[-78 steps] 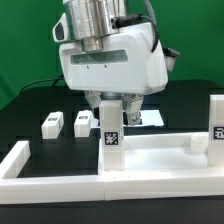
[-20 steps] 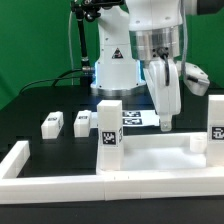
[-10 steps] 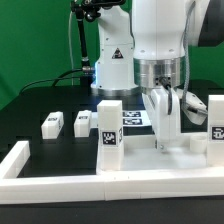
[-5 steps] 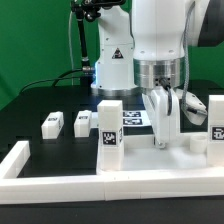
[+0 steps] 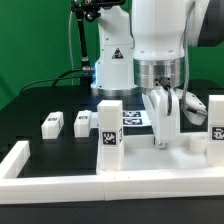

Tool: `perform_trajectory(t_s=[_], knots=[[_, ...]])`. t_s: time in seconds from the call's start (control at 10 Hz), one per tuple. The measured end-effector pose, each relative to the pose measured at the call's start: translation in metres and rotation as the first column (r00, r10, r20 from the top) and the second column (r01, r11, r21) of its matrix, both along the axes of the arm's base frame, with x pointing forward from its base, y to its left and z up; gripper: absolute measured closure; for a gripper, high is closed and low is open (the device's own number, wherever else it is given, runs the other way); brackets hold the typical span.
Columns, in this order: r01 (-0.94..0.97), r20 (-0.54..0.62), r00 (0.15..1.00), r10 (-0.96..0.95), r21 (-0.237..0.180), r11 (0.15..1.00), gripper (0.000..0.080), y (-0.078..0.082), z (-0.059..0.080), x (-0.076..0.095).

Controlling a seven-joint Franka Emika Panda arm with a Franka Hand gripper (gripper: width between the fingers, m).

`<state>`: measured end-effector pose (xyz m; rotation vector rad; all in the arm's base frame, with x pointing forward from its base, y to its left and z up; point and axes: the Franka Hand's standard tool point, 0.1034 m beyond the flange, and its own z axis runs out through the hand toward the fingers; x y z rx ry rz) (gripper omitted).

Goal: Assemble desk

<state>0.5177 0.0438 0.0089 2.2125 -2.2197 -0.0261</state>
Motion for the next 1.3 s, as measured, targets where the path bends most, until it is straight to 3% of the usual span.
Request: perform_trajectory(t_s=[0.4, 0.5, 0.9, 1.3], knots=[[-0.032, 0.0, 0.999, 0.032, 0.0, 0.999, 0.0738, -0.001, 0.0, 0.0], [-0.101, 0.003, 0.995, 0.101, 0.005, 0.995, 0.0738, -0.007, 0.003, -0.004], [-0.472, -0.001, 0.881, 0.472, 0.02, 0.881, 0.0737, -0.058, 0.003, -0.031], [-0.661, -0.008, 0.749, 0.662, 0.036, 0.749, 0.0737, -0.061, 0.001, -0.036]])
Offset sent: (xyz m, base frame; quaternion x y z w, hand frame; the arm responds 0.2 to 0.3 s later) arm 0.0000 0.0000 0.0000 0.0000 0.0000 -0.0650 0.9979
